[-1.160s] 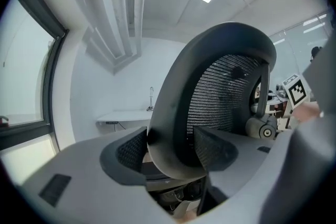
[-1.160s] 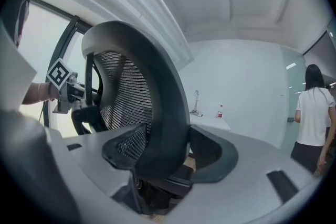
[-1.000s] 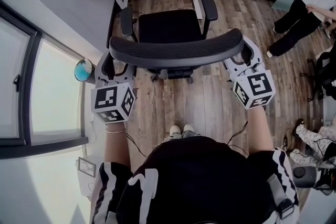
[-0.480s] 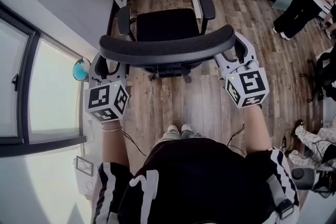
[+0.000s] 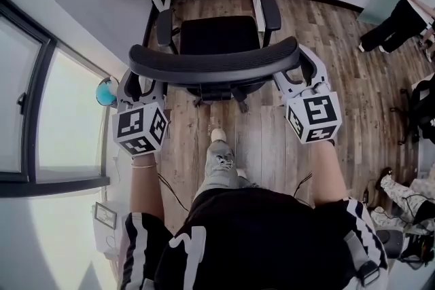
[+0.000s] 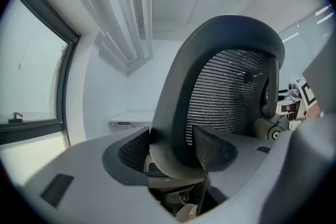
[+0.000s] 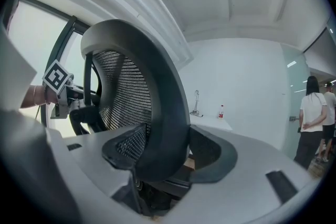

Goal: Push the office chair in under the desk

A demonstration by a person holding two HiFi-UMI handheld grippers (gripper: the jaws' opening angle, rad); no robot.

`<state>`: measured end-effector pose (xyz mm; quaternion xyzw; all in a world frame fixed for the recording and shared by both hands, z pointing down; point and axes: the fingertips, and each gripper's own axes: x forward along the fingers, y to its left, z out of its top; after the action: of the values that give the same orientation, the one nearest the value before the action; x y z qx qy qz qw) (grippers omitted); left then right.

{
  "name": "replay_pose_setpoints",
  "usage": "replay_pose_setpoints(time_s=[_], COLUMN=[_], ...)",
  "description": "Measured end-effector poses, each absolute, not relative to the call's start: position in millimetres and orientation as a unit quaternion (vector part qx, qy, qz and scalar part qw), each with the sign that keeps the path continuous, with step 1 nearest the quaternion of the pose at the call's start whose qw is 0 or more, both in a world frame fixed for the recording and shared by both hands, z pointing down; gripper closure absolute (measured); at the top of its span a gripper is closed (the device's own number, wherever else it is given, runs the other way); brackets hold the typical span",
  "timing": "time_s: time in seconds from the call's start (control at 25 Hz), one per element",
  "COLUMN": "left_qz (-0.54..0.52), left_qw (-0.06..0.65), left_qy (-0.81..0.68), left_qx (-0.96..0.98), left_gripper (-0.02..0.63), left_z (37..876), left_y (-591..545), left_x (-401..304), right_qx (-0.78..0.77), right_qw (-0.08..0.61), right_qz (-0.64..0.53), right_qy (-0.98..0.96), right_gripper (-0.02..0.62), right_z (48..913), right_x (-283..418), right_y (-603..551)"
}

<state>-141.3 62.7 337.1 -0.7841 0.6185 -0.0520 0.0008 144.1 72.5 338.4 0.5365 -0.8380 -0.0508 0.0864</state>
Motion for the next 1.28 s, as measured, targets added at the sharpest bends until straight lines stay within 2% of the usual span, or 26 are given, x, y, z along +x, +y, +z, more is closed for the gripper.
replay_pose_setpoints(time_s=[1.28], left_qz=[-0.03], left_qw=[0.01], left_qy=[0.633], left_qx=[-0.774], left_gripper=[0.354], left_z=[333], left_y=[-21], left_x=[-146], right_qx=[0.538], right_qw=[0.102], right_qz=[-0.035], right_qy=[-0.836], right_gripper=[0.345], right_z=[337], right_x=[141], right_y=[-13])
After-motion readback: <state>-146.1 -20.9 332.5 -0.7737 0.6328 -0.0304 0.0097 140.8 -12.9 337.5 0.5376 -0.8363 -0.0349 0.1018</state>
